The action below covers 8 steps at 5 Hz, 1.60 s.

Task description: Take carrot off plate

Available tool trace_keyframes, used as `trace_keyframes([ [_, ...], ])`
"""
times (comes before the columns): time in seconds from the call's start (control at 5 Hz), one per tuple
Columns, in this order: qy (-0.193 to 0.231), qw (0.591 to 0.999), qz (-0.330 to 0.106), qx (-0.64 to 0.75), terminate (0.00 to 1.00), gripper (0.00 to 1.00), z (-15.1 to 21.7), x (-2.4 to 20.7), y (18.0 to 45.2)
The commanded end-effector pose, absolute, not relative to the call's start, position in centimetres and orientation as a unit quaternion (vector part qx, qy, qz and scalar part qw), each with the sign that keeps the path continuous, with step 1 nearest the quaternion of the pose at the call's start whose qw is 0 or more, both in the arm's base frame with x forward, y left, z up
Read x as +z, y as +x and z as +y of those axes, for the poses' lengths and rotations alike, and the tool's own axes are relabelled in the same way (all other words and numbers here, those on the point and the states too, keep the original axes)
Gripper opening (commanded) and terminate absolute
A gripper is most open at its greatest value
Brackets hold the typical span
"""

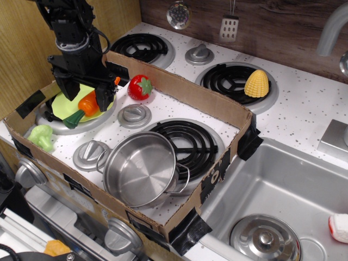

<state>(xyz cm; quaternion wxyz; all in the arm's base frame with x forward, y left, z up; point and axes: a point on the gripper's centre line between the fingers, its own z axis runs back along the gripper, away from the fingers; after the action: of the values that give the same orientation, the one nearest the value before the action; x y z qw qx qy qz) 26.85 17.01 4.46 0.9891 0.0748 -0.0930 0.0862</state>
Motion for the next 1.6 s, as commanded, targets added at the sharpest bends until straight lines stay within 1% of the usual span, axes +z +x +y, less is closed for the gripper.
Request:
trace_keyframes([
  [0.0, 0.074, 0.988, -0.108, 0.079, 0.0, 1.0, 17.6, 4.5, 27.1],
  [0.2, 0.068, 0.989, -0.109, 0.08, 0.0, 0.0, 17.5, 3.9, 27.1],
  [0.4, 0.087, 0.988, -0.111, 0.068, 0.0, 0.0, 17.4, 4.9, 27.6],
  [0.6, 0.118, 0.984, -0.118, 0.061, 0.0, 0.0, 17.1, 6.5, 28.0],
  [0.8, 0.127, 0.981, -0.103, 0.105, 0.0, 0.0, 16.4, 8.2, 28.1],
  [1.0, 0.149, 0.973, -0.107, 0.139, 0.0, 0.0, 14.9, 10.5, 28.5],
  [1.2, 0.108, 0.954, -0.099, 0.26, 0.0, 0.0, 12.5, 11.4, 29.3],
  [1.4, 0.073, 0.916, -0.092, 0.383, 0.0, 0.0, 10.2, 10.8, 30.6],
])
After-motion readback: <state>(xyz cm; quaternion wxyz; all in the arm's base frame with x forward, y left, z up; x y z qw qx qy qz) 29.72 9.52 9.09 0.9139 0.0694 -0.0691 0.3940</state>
